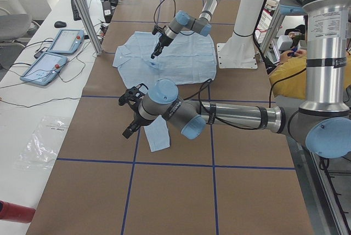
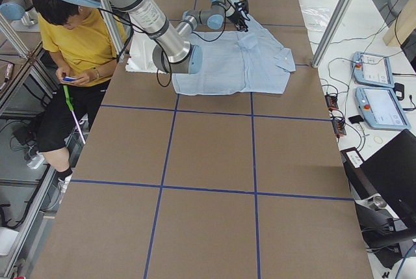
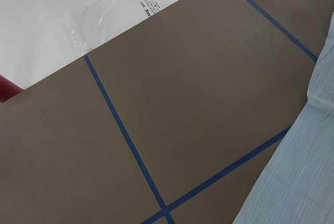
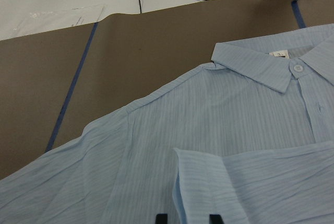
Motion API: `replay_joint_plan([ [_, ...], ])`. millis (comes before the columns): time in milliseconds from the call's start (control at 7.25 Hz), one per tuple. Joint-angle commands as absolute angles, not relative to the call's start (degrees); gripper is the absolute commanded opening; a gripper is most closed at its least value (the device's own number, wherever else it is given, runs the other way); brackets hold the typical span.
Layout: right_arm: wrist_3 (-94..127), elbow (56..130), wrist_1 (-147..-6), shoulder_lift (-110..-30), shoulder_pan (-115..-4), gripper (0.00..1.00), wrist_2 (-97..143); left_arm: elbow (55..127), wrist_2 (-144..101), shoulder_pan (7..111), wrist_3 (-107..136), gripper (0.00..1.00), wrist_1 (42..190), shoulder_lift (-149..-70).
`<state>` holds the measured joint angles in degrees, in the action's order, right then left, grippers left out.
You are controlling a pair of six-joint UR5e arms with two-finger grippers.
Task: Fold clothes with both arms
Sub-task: 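Carry the sleeve across the shirt body toward the other sleeve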
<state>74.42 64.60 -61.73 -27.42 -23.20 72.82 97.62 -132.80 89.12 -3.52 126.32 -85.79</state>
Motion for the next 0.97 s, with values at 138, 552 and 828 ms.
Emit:
replay_joint_plan([
  [138, 73.5, 65.4, -72.0, -23.9, -25.8, 1.00, 75.8, 96.9, -132.8, 89.1, -3.4, 1.00, 126.4, -86.0],
  [552, 66.5, 73.5, -75.6, -34.4, -43.4, 1.00, 101.4, 97.1, -132.8, 88.4, 1.5, 1.00, 128.0, -86.4],
  [828, 50.7, 84.9, -77.1, -48.9, -54.1, 1.00, 112.9, 95.7, -132.4, 85.0, 15.0, 1.00, 142.9, -79.8],
])
